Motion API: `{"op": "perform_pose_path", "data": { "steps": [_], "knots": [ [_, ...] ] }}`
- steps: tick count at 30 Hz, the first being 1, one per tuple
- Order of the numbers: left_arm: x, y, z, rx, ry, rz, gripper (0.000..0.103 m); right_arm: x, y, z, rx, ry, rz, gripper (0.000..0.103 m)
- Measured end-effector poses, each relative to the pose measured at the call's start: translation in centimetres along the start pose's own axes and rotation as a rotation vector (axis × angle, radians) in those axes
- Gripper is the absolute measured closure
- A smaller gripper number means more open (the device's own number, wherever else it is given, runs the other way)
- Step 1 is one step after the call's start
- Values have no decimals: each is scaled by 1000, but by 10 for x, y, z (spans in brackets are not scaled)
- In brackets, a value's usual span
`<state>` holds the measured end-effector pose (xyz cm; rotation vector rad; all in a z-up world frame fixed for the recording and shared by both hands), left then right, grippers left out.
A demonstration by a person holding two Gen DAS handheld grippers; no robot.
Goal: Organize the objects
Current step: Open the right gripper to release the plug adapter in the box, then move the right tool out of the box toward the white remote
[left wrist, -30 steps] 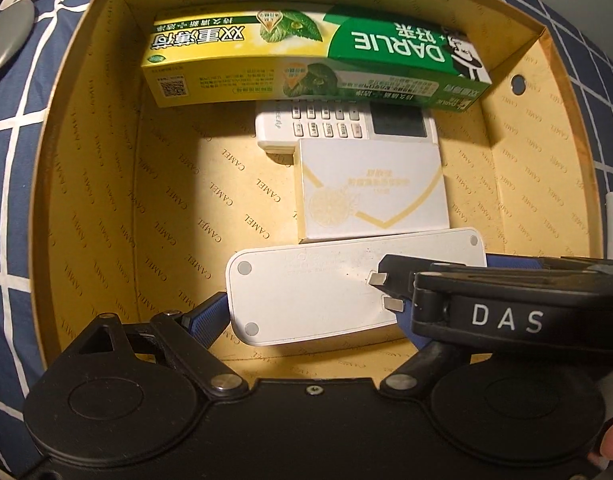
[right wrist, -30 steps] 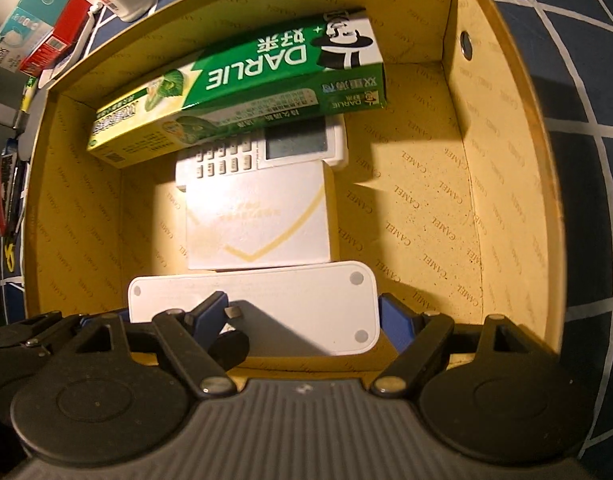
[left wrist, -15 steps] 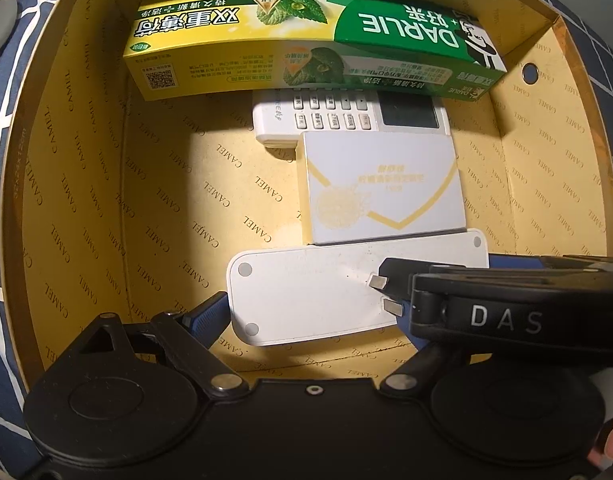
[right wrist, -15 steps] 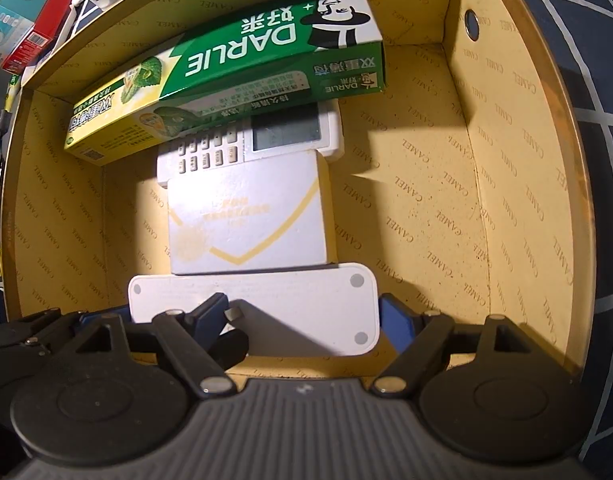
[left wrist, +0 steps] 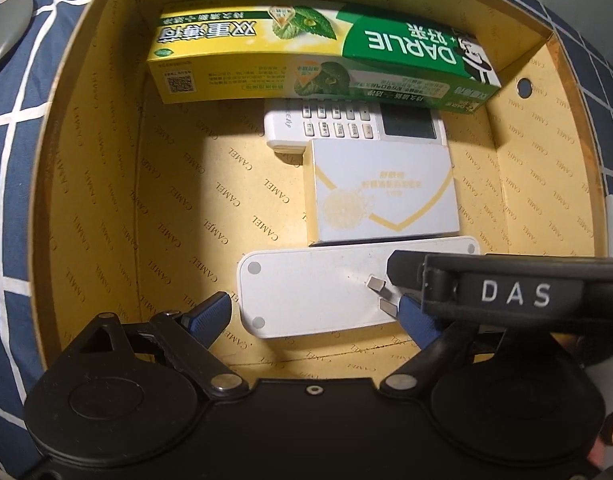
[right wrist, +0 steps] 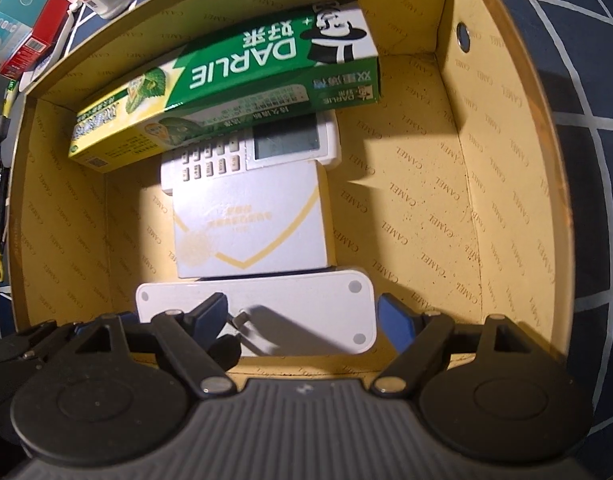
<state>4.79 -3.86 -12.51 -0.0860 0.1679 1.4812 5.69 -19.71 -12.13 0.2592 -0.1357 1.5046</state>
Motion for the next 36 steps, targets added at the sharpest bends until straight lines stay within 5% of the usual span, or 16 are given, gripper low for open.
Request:
{"op": "perform_pose_path", "data": {
  "steps": [22,36],
  "knots": [
    [-40,36,68,-160,-47,67,0,-23,15,97,-172,-49,139,9],
    [-149,33,70,-209,-47,-30,0,-151,27,156,-303,-31,42,0]
  ]
}}
Point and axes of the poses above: each gripper's, at about its wrist camera, not at the fingertips, and z roughly against the way its jaws point, x to its left, y to its underside, the point moved 1 cm from there along -z, roughly the way its jaws point, and after that the axes turned 7 degrees about x, right-handed, at the moved point
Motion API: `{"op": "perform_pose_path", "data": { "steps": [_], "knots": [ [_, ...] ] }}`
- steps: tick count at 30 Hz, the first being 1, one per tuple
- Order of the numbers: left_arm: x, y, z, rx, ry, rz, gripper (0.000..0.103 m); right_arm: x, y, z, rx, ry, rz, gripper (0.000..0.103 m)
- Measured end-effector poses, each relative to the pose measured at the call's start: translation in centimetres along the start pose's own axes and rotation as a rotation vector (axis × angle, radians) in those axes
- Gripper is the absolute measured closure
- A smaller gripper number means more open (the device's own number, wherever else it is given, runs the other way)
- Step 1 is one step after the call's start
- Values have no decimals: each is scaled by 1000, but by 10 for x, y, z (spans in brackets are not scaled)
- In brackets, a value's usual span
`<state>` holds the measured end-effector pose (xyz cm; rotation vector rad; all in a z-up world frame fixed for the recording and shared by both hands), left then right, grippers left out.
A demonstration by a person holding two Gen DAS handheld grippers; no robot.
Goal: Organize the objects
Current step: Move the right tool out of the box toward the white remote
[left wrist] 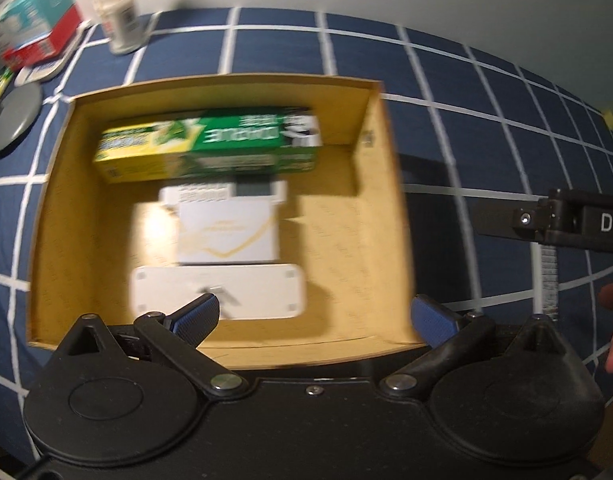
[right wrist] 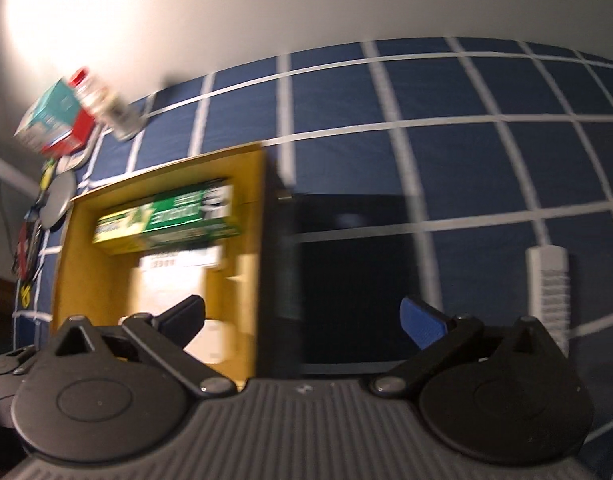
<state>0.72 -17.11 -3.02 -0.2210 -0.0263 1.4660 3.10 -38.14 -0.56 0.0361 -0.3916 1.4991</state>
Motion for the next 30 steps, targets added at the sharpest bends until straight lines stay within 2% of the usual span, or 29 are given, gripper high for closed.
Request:
{"op": "perform_pose_path", "data": {
  "steps": [9,17,23,30],
  "knots": [
    [-92,-2,-21,12,15,-81,0,-121,21,18,-16,60,-168,0],
    [-155,7,-57,49,14,-124,0,-207,50,15,9,103,-264,0],
    [-179,13,-84,83,1,-144,0,-241,73,-4,48,111,-320,2],
    [-182,15,-113,124,-32,-187,0,-247,93,-35,86,99,-371,3]
  ]
}}
Point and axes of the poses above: each gripper's, at about its wrist camera, not at the fingertips, and z roughly against the way its jaws point, x to its left, y to its underside, the point moved 1 cm from there along -z, roughly the way its jaws point, and after that the axes turned 7 degrees about x, right-handed, at the moved point
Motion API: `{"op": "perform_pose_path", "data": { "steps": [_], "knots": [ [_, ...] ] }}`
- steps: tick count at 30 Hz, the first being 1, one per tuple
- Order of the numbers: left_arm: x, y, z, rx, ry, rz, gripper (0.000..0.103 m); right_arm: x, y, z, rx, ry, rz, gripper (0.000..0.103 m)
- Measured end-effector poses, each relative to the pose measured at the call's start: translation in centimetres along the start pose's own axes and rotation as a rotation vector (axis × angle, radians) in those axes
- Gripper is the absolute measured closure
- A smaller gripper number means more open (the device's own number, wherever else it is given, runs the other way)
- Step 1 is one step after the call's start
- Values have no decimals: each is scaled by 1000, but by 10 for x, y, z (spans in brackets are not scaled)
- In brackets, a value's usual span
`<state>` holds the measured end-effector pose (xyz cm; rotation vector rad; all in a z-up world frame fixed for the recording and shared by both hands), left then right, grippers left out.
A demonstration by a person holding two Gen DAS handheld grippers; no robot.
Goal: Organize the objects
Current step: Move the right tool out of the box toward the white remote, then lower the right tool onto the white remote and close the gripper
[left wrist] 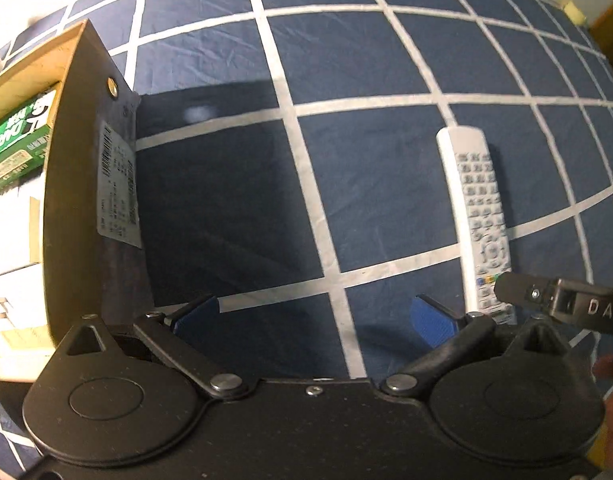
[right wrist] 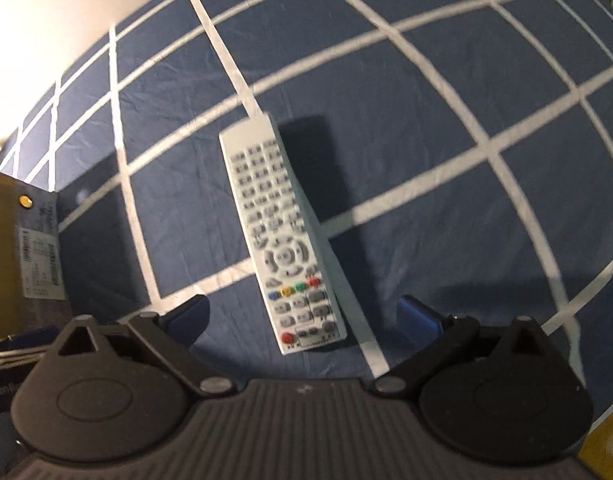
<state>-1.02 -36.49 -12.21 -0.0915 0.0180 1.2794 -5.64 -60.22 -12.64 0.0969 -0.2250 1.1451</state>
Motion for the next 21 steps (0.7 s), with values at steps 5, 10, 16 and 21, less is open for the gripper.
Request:
{"op": "perform_pose_path", "data": {
  "steps": [5,10,16,21],
  "knots": [
    [3,1,-13,31,-10,-19,0,-3,8,-21,26,10,-26,11],
    [0,0,-20,42,-11,-49,0,-2,13,-30,43,18,-45,18],
    [-2,-2,-24,51,-10,-69,0,2,16,-39,55,27,-42,35],
    [-4,-2,-26,62,-9,-90,0,1,18,-36,47,59,-39,49]
  ]
}}
Point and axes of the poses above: each gripper's, at about its wrist camera, not at the fingertips, and z roughly against the way its jaws point, x to its left, y to its underside, the point moved 1 cm from there along -z, roughly the way its jaws point, and after that the axes turned 7 degrees about x, right-handed, at the moved point
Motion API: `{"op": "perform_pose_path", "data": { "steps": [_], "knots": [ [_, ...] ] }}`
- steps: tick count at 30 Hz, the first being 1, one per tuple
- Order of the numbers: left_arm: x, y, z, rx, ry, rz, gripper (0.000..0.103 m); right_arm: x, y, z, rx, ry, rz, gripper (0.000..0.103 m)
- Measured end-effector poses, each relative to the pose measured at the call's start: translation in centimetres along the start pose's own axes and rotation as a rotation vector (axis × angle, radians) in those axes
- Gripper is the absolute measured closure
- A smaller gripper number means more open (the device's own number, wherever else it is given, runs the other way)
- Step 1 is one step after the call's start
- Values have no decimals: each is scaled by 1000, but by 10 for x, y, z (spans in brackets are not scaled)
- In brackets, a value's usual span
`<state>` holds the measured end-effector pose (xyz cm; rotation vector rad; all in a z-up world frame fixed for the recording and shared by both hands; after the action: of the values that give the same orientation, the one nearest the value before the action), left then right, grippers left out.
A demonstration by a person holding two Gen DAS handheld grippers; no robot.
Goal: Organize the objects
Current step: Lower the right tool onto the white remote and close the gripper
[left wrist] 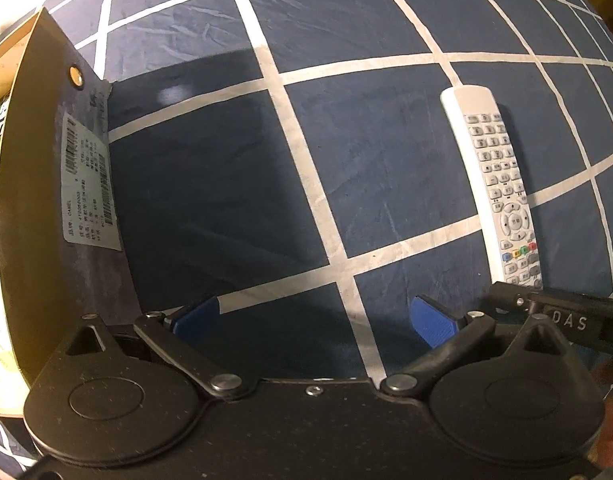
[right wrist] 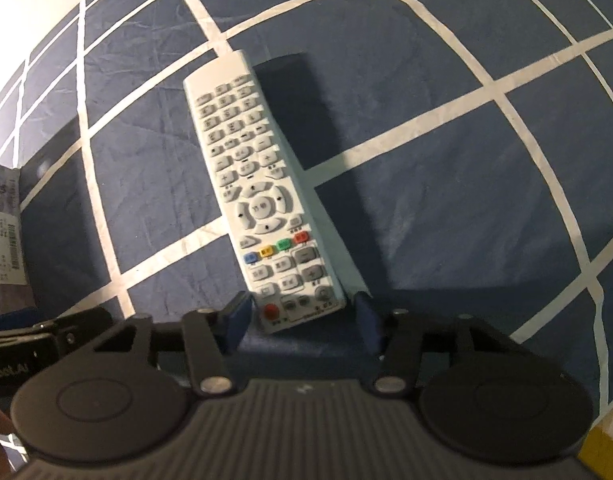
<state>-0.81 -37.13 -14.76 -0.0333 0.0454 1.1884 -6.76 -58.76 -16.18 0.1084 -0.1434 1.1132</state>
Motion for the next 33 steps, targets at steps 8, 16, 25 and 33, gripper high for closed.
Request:
{"op": "perform_pose_path", "data": {
  "steps": [8,16,25,33],
  "knots": [
    [-20,-11,4,-3,5,-43,0,-31,-5,12,-20,34,-74,48],
    [-44,-23,1,1,5,-71,0,-61,-26,22,-45,26,-105,48],
    [-65,-45,-3,6,16,-102,0,-76,-57,28,-63,17,-105,47],
    [-78,-65,1,7,36,-136,0,-73,-67,41,-79,-105,-136,15]
  ]
}}
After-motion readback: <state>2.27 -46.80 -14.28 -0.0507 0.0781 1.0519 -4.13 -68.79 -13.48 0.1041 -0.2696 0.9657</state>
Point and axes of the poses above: each gripper's, at about its wrist camera, not at the fingertips, and z roughly against the way its jaws point, x to its left, y to its underside, the point moved 1 cm from there along -z, roughly the way its jaws point, and after that the axes turned 7 degrees about x, right-handed, at the moved point
